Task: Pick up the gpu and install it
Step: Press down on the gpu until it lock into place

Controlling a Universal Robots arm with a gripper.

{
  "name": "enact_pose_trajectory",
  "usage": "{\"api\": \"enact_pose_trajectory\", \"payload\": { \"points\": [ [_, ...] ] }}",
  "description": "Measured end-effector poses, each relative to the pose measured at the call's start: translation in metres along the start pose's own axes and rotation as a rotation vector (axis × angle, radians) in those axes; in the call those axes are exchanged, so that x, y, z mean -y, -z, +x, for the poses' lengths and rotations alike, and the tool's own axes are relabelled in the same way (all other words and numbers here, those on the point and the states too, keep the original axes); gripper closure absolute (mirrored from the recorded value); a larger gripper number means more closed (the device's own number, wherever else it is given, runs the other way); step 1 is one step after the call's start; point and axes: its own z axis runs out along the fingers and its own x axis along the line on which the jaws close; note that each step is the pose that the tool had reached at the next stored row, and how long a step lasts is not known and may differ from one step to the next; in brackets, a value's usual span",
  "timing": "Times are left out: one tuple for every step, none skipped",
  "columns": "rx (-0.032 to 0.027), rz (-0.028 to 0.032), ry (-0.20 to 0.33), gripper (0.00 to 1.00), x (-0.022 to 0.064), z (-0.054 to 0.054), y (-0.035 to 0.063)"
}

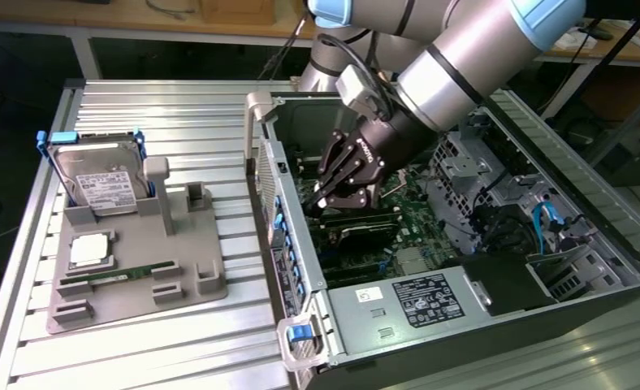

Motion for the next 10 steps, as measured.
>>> {"api": "enact_pose_trajectory", "payload": {
  "points": [
    [0.0001, 0.0001, 0.000, 0.89, -0.0001, 0.0000, -0.0008],
    [0.0001, 0.0001, 0.000, 0.89, -0.0001, 0.0000, -0.0017],
    [0.0001, 0.0001, 0.000, 0.89, -0.0002, 0.0000, -0.0028],
    [0.0001, 0.0001, 0.000, 0.89, -0.0001, 0.0000, -0.0042],
    [0.0000, 0.0001, 0.000, 0.89, 0.0001, 0.0000, -0.0054],
    [0.0000, 0.0001, 0.000, 0.89, 0.0001, 0.0000, -0.0064],
    [0.0000, 0.0001, 0.000, 0.89, 0.0001, 0.0000, -0.0073],
    [0.0000, 0.0000, 0.000, 0.89, 0.0000, -0.0001, -0.0081],
    [-0.0002, 0.0000, 0.000, 0.89, -0.0004, 0.0000, -0.0090],
    [-0.0003, 0.0002, 0.000, 0.89, -0.0011, 0.0000, -0.0096]
  ]
}}
